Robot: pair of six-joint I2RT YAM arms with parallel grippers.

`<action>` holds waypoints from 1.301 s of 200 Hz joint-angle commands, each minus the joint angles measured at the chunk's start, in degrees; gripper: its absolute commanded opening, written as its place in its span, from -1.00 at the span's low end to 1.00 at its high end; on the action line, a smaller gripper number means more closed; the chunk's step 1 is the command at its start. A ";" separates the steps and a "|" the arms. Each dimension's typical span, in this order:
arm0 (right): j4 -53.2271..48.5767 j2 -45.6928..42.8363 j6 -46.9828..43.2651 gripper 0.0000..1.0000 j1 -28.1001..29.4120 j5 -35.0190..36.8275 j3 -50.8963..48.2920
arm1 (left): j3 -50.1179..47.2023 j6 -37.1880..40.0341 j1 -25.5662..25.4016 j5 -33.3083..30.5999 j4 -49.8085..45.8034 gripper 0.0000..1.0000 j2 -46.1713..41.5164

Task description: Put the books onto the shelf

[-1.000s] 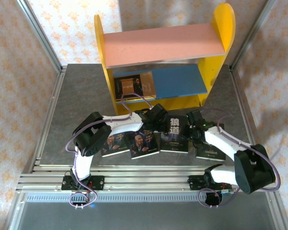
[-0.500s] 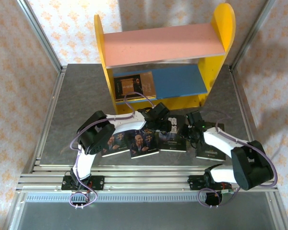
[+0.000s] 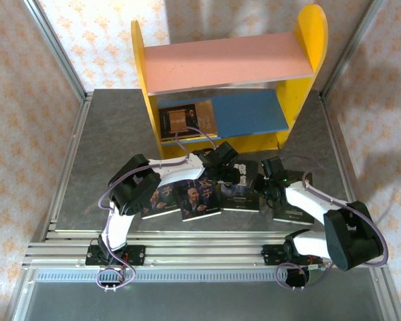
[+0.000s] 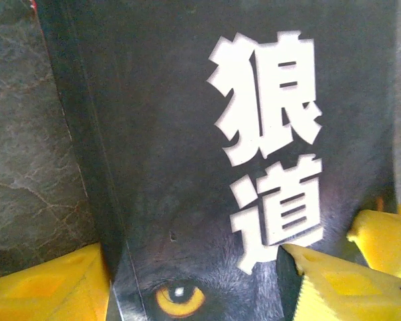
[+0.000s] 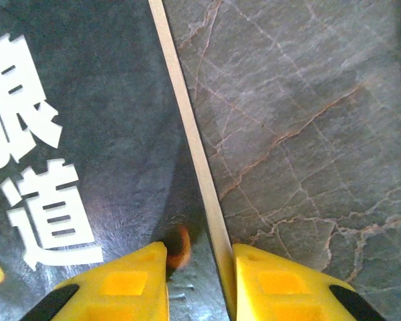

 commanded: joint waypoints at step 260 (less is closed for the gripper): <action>4.82 4.87 0.99 -0.52 12.67 -7.30 6.14 | -17.82 -5.81 -5.47 -2.53 7.13 0.20 -18.49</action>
